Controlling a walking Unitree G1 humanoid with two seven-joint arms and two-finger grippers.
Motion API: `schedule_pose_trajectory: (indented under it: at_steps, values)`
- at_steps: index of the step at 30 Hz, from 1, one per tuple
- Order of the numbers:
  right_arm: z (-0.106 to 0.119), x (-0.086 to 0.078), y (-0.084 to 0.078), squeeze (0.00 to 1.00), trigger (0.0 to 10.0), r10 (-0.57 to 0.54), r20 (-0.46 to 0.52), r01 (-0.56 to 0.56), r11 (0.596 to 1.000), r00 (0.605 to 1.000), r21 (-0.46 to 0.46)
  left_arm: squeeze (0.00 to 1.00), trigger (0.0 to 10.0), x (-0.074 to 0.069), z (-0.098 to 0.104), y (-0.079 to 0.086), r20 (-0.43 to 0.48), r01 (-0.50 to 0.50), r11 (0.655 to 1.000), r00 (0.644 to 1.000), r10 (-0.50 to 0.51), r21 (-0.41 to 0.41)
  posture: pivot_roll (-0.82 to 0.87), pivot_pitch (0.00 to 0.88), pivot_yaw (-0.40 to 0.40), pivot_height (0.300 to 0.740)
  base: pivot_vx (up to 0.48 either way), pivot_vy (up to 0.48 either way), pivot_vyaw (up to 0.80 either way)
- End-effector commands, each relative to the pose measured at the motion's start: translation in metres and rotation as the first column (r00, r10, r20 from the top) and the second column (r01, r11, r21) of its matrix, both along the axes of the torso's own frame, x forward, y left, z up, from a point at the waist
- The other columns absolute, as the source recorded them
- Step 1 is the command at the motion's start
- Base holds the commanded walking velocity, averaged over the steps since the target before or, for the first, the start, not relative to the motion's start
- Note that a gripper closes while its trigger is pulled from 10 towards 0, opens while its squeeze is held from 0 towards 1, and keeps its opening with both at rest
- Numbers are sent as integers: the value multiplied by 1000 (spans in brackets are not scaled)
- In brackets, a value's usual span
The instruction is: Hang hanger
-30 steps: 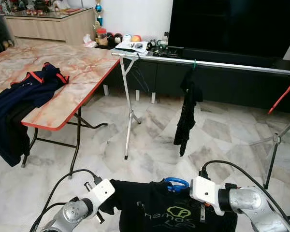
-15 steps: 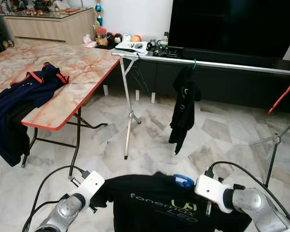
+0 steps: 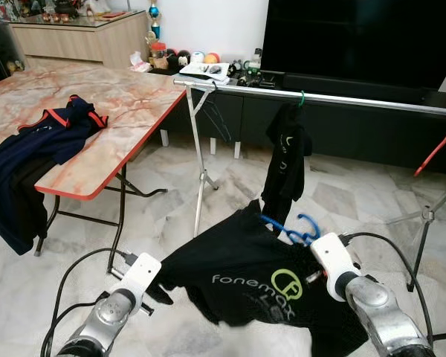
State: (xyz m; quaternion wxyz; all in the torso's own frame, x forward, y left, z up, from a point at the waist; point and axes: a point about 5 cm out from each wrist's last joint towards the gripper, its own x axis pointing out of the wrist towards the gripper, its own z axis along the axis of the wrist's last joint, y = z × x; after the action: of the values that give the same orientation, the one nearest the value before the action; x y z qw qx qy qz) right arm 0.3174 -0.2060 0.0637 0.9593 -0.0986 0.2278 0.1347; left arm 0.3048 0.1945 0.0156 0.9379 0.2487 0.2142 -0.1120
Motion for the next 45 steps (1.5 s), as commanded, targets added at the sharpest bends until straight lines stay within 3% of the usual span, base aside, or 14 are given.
schedule_pose_trajectory:
  at_steps: [1, 8, 9, 10, 11, 17, 25, 30, 36, 38, 39, 40, 42, 45]
  values:
    - [24, 7, -39, 0, 10000, -236, 84, 231, 971, 968, 65, 0, 0, -22, -22, 21, -145, -52, 999, 988, 52, 5, 46, 5, -15, 740, 0, 0, 0]
    - [11, -1, -17, 0, 10000, 51, 17, -49, 993, 999, -112, 0, 353, -27, -24, -7, -196, 230, 969, 950, -244, -91, 48, 5, -17, 740, 0, 0, 0]
    - [9, -3, -14, 0, 10000, 113, -10, -113, 982, 994, -150, 0, 6118, -28, -23, -9, -205, 270, 958, 937, -284, -95, 49, 4, -17, 740, 0, 0, 0]
    - [5, -8, -12, 0, 10000, 220, -55, -227, 943, 974, -242, 161, 10000, -28, -23, -10, -210, 307, 948, 924, -319, -90, 49, 4, -17, 740, 0, 0, 0]
    - [1, -12, -12, 0, 10000, 301, -103, -318, 893, 948, -320, 1000, 10000, -28, -21, -11, -209, 325, 941, 918, -337, -91, 49, 4, -17, 740, 0, 0, 0]
    - [-6, -20, -21, 0, 10000, 459, -259, -527, 726, 850, -442, 1000, 10000, -23, -15, -9, -190, 364, 930, 911, -366, -47, 52, 0, -20, 740, 0, 0, 0]
    - [6, -15, -18, 0, 10000, 546, -225, -584, 679, 807, -445, 1000, 10000, -19, -9, -8, -162, 375, 925, 911, -379, -53, 55, 0, -23, 740, 0, 0, 0]
    - [4, -26, -6, 0, 10000, 683, -263, -718, 553, 681, -423, 1000, 10000, -14, -2, -14, -103, 387, 920, 915, -391, -53, 52, 0, -22, 740, 0, 0, 0]
    - [-4, -30, 0, 0, 10000, 726, -346, -776, 405, 594, -484, 1000, 10000, -11, 4, -22, -75, 452, 891, 888, -454, -41, 52, 0, -21, 740, 0, 0, 0]
    - [-4, -28, 2, 0, 10000, 730, -346, -776, 392, 589, -493, 1000, 10000, -10, 6, -26, -66, 470, 880, 878, -474, -66, 52, 0, -21, 740, 0, 0, 0]
    - [-4, -27, 3, 0, 10000, 735, -345, -779, 386, 583, -495, 600, 10000, -11, 6, -27, -64, 476, 875, 874, -481, -86, 52, 0, -21, 740, 0, 0, 0]
    - [-4, -27, 4, 0, 10000, 740, -345, -782, 380, 577, -494, 0, 10000, -11, 7, -29, -57, 487, 865, 867, -496, -117, 52, 0, -21, 740, 0, 0, 0]
    - [-3, -26, 10, 0, 10000, 759, -346, -794, 351, 552, -496, 0, 10000, -13, 12, -37, -37, 521, 820, 839, -544, -239, 52, 0, -21, 740, 0, 0, 0]
    - [-1, -25, 15, 0, 10000, 777, -332, -798, 334, 535, -502, 0, 10000, -14, 14, -40, -44, 562, 786, 806, -590, -256, 58, 0, -22, 740, 0, 0, 0]
